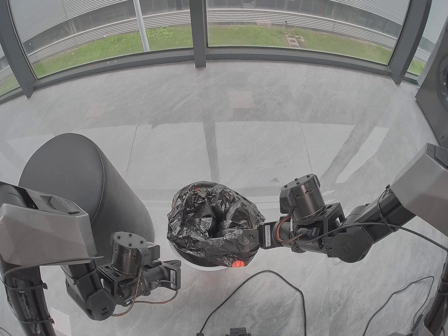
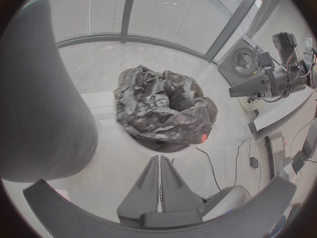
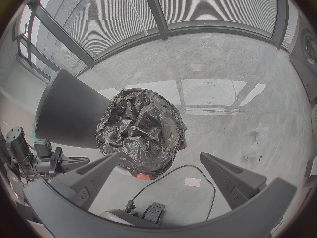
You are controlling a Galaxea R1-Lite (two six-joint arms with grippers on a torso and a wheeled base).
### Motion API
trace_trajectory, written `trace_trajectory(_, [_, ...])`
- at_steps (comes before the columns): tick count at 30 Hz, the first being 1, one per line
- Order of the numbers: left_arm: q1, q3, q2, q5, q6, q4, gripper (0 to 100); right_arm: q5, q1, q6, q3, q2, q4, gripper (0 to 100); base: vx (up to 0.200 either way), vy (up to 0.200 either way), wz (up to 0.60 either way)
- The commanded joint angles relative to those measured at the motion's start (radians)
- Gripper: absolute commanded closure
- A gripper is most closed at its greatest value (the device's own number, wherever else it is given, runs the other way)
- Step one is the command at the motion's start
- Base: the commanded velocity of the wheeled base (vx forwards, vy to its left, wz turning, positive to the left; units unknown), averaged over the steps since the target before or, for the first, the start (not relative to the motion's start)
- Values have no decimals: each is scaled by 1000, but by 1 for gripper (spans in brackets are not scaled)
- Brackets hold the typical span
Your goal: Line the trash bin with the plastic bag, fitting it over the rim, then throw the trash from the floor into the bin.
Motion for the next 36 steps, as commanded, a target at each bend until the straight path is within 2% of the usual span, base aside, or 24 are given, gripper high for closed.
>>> trace_trajectory(1, [51, 16, -48, -6, -10, -25, 100, 0, 12, 1, -1, 0, -1, 0, 0, 0, 0])
trace_trajectory(5, [52, -14, -48, -5, -45, -22, 100, 2, 23, -4, -1, 0, -2, 0, 0, 0, 0])
trace_trajectory(6, [48, -16, -52, -3, -140, -16, 100, 2, 47, -9, -1, -2, -2, 0, 0, 0, 0])
trace_trajectory(8, [40, -13, -57, 1, -215, -13, 100, 2, 61, -6, -1, -2, -2, 0, 0, 0, 0])
trace_trajectory(9, [3, -10, -69, 14, -367, 6, 100, 2, 85, -2, -1, -2, -2, 0, 0, 0, 0])
trace_trajectory(11, [-43, -8, -114, 24, -539, 55, 100, 2, 107, -1, -2, -2, -2, 0, 0, 0, 0])
trace_trajectory(12, [-63, -11, -138, 27, -613, 90, 100, 2, 112, -1, -2, 0, -2, 0, 0, 0, 0])
trace_trajectory(13, [-63, -11, -138, 27, -613, 90, 100, 2, 112, -1, -2, 0, -2, 0, 0, 0, 0])
trace_trajectory(14, [-123, -24, -190, 37, -769, 188, 100, 2, 118, -2, -2, 0, -2, 0, 0, 0, 0])
trace_trajectory(15, [-147, -34, -210, 38, -837, 231, 100, 2, 118, -2, -2, 1, -2, 0, 0, 0, 0])
trace_trajectory(16, [-150, -36, -213, 38, -847, 236, 100, 2, 119, -2, -2, 1, -2, 0, 0, 0, 0])
trace_trajectory(17, [-179, -77, -230, 40, -953, 280, 100, 2, 116, -1, -2, 0, -2, 0, 0, 0, 0])
trace_trajectory(19, [-186, -143, -223, 53, -1036, 310, 100, 2, 112, -1, -2, 0, -2, 0, 0, 0, 0])
trace_trajectory(20, [-186, -146, -223, 55, -1039, 311, 100, 2, 112, -1, -2, 0, -2, 0, 0, 0, 0])
trace_trajectory(22, [-178, -212, -166, 103, -1067, 351, 100, 2, 108, 1, -2, -2, -2, 0, 0, 0, 0])
trace_trajectory(25, [-173, -231, -126, 161, -1068, 388, 100, 2, 105, 2, -2, -3, -2, 0, 0, 0, 0])
trace_trajectory(36, [-172, -209, -207, 162, -1117, 386, 100, 2, 99, 2, -2, -2, -2, 0, 0, 0, 0])
